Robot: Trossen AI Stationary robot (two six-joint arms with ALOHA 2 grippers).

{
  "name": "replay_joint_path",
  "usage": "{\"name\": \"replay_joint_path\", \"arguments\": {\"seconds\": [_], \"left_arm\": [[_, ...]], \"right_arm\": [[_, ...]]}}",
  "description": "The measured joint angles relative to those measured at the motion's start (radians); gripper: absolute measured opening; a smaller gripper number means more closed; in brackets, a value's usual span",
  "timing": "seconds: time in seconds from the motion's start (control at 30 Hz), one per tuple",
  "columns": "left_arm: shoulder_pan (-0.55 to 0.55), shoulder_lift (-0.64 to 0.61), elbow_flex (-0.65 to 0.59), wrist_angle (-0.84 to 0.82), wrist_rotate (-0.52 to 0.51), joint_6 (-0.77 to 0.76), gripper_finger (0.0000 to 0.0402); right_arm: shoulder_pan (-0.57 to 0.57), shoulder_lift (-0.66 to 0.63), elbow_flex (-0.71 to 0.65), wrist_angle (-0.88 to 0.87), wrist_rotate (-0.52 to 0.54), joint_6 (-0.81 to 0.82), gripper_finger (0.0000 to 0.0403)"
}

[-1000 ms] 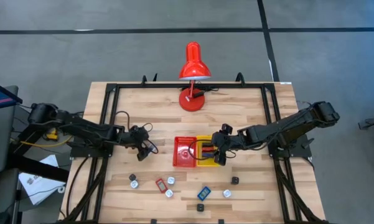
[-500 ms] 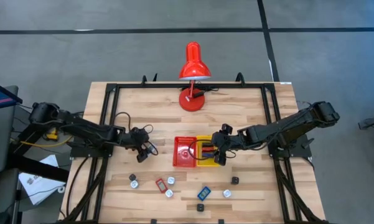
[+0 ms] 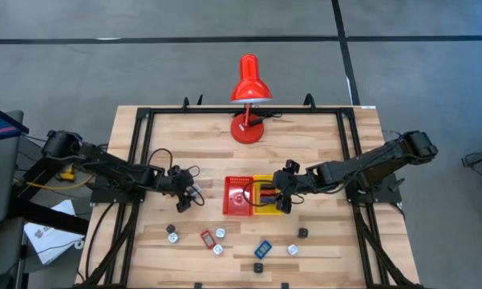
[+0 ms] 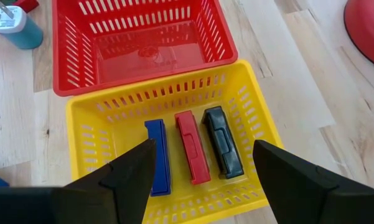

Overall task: Pick & Place Office items
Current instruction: Put the white digital timer into the yellow bin

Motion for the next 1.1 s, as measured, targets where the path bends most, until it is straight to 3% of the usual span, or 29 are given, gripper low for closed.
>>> {"name": "replay_joint_path", "arguments": {"seconds": [0.23, 0.53, 0.73, 0.9, 1.1], "left_arm": [[0.001, 0.001, -0.001, -0.028, -0.006, 0.016, 0.0250], [0.002, 0.002, -0.003, -0.024, -0.008, 0.114, 0.0149], [0.002, -0.001, -0.008, 0.045, -0.016, 0.184, 0.0149], [0.002, 0.004, 0.025, 0.102, -0.007, 0.266, 0.0178], [0.002, 0.002, 0.143, 0.112, -0.018, 0.413, 0.0138]], "right_arm": [[0.000, 0.000, 0.000, 0.000, 0.000, 0.000, 0.0260], [0.000, 0.000, 0.000, 0.004, 0.000, 0.000, 0.0260], [-0.001, 0.000, 0.000, 0.101, -0.014, 0.050, 0.0260], [-0.055, 0.000, 0.000, 0.207, -0.201, 0.219, 0.0260], [-0.125, 0.000, 0.000, 0.235, -0.284, 0.237, 0.0260]]}}
